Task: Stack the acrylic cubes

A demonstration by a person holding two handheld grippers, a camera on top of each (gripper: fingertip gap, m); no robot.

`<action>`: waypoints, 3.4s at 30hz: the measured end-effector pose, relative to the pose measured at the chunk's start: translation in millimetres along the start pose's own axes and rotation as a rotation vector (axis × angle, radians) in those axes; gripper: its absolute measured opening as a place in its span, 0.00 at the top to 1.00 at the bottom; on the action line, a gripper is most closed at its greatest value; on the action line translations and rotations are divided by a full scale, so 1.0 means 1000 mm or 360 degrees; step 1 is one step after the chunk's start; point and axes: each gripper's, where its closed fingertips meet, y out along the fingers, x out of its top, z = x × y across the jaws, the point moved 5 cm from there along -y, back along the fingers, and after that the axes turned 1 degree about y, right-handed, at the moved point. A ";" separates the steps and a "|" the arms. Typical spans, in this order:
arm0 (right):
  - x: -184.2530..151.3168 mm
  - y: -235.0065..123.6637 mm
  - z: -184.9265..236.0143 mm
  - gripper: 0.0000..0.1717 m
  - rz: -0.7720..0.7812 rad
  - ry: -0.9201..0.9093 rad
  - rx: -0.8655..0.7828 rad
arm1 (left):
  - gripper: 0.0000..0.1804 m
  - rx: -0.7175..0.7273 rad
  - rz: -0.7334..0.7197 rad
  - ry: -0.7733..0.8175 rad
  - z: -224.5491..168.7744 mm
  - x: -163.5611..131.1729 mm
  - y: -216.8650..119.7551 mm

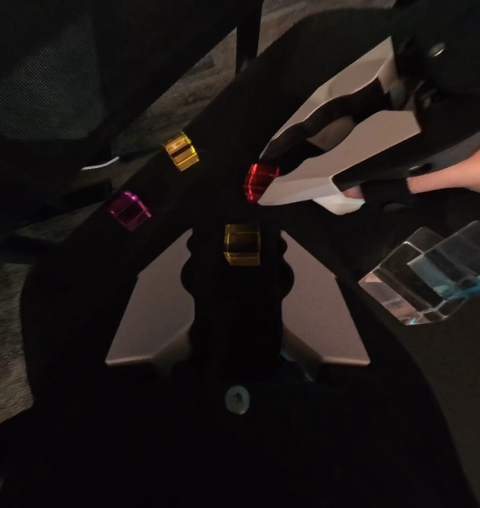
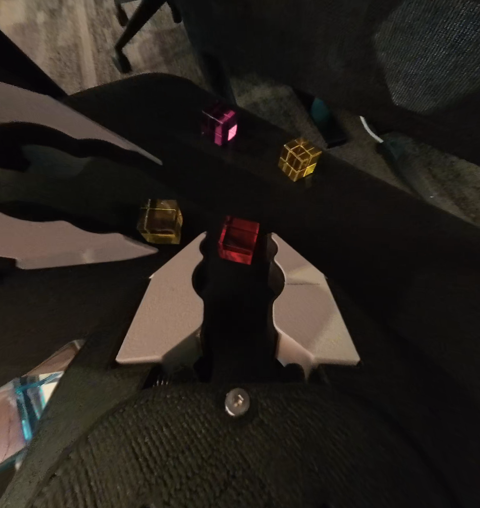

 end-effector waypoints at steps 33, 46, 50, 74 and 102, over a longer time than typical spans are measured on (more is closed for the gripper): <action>-0.010 -0.120 0.046 0.85 -0.0265 -0.0487 0.1016 | 0.85 -0.0502 -0.0392 -0.0163 -0.034 0.015 -0.027; -0.006 -0.115 0.055 0.85 -0.0195 -0.0579 0.0889 | 0.85 -0.0532 -0.0418 -0.0203 -0.028 0.016 -0.028; -0.007 -0.115 0.058 0.85 -0.0202 -0.0591 0.0933 | 0.85 -0.0506 -0.0412 -0.0194 -0.028 0.015 -0.028; 0.027 -0.157 -0.036 0.70 -0.1738 -0.0128 -0.0276 | 0.85 -0.0721 -0.0466 0.0107 -0.078 0.061 -0.080; 0.026 -0.137 -0.034 0.70 -0.1556 -0.0134 -0.0243 | 0.85 -0.0762 -0.0359 0.0135 -0.083 0.053 -0.069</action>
